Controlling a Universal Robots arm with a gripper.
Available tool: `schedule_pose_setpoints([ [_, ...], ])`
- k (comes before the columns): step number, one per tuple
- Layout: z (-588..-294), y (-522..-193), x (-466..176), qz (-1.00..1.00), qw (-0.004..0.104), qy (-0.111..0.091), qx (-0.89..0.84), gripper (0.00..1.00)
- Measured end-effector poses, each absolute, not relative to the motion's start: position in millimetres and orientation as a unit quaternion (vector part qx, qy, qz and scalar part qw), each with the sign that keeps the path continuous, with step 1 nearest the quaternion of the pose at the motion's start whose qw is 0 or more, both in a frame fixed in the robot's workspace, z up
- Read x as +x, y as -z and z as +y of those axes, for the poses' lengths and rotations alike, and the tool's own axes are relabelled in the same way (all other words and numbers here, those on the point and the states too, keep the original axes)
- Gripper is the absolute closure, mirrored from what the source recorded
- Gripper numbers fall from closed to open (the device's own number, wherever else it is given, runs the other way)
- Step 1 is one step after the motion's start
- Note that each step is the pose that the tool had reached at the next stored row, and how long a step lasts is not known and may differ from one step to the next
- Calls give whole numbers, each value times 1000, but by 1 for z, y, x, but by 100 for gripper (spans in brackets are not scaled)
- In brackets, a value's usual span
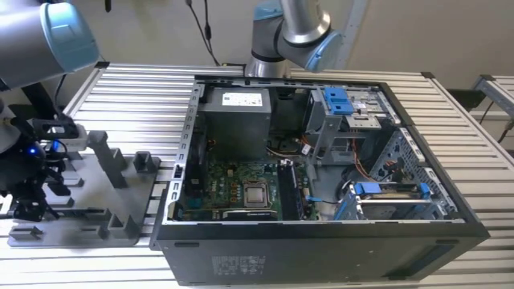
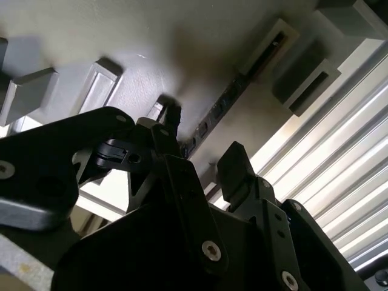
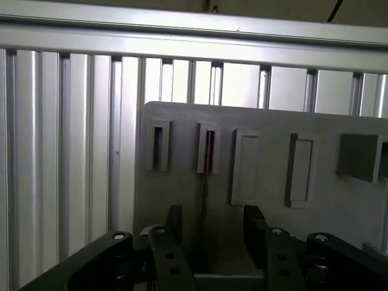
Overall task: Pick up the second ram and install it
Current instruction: 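Pick up the second ram and move it above second insertion slot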
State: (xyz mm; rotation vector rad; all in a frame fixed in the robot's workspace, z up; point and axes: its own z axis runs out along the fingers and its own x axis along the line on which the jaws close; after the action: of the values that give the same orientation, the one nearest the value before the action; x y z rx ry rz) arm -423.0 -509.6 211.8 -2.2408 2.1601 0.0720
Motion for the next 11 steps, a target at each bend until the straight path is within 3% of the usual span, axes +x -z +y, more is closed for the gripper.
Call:
schedule_pose_setpoints([
  [11, -512, -202, -424, 693, 18, -17, -721, 46],
])
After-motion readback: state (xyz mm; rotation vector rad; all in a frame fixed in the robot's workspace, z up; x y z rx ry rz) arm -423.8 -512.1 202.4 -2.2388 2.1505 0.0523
